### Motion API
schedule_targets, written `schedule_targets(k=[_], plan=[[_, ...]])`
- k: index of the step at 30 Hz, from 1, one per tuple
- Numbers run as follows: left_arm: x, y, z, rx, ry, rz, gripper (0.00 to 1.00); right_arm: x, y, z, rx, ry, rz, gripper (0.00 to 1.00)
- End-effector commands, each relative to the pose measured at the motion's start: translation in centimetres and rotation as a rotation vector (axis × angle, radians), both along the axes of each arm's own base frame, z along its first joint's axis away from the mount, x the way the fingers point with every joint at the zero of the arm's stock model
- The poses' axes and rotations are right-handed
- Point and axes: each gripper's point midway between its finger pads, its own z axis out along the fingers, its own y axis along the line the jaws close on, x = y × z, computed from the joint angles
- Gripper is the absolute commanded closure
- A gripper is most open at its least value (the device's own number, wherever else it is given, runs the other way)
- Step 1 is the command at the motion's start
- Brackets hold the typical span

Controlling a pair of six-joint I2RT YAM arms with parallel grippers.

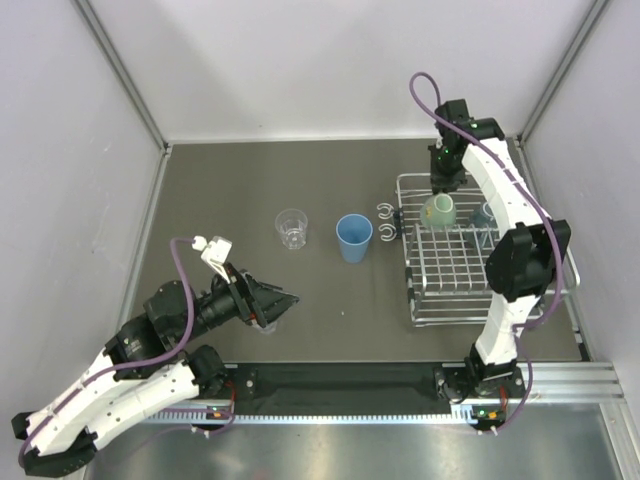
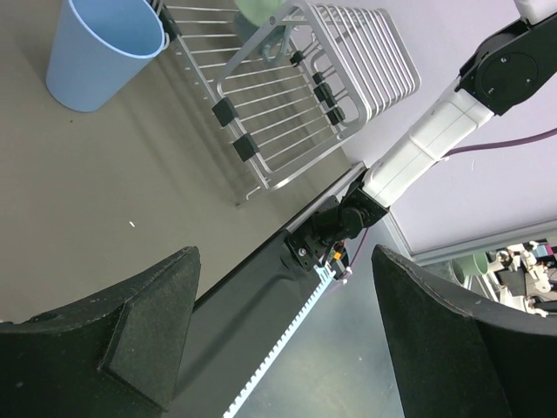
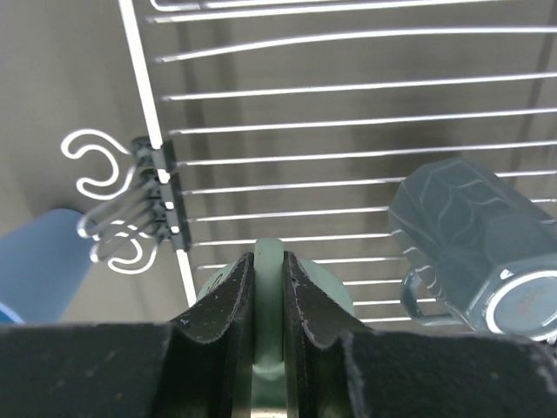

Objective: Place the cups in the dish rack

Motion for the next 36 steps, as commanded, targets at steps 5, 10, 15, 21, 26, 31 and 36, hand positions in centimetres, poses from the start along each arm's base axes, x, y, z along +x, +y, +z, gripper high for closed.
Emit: schedule_targets(k=[5,10,15,21,26,31,36], plan=[[0.0,0.1,0.3,-0.011,-0.008,0.005,0.16,0.3,-0.7,-0.9,-0.01,-0.049,0.007,1.0],[-0.1,0.1,0.2,-0.011,-0.002,0.001,0.16,-0.3,-0.6,-3.4,-0.008,0.001,0.011,1.0],[-0.1,0.1,0.1,-0.011,0.009,0.003,0.16,-0.6,-1.0,-5.7,-0.04,0.052,0.015,1.0],[-0.1,0.2,0.0,-0.012,0.016,0.008,0.16,-1.0,-1.0,-7.2,-0.042,0.077,0.02,1.0],[-0.1,0.0,0.2,-0.014,0.016,0.002,0.16,-1.2,-1.1,-8.5,-0.049,0.099,0.019,1.0],[-0.1,0.1,0.3,-0.012,0.015,0.003,0.16,-1.4,-1.3,-9.4,-0.06,0.117,0.015,1.0],[-0.1,0.1,0.3,-0.015,0.02,0.006,0.16,-1.5,-1.4,-9.8,-0.068,0.128,0.013,0.99]])
